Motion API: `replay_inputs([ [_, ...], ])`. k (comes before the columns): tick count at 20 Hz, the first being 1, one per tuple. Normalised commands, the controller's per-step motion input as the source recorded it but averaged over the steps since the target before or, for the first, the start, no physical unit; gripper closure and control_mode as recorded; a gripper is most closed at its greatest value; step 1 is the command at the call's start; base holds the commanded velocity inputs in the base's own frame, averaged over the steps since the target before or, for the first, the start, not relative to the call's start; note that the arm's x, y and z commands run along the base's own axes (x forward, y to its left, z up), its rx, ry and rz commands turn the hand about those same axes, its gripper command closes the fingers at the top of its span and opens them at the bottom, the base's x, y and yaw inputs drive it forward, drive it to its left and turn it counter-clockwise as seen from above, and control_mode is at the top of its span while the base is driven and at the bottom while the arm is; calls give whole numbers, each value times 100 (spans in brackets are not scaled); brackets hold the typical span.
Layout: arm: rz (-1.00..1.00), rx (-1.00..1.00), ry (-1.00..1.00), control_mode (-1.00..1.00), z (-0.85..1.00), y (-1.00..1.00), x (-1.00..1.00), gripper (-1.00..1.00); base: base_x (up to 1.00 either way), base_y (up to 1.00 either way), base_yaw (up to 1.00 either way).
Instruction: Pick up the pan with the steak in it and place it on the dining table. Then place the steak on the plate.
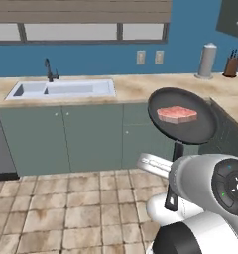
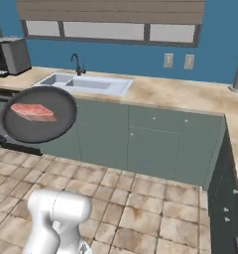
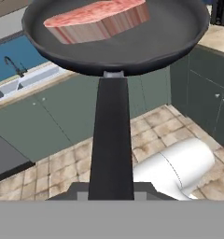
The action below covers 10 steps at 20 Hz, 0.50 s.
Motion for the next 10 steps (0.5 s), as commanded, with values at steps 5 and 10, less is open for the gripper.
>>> replay_inputs([
  [5, 0, 0, 0, 100, 0, 0, 0, 100, -4, 0, 50],
  [10, 0, 0, 0, 100, 0, 0, 0, 100, -4, 0, 50],
])
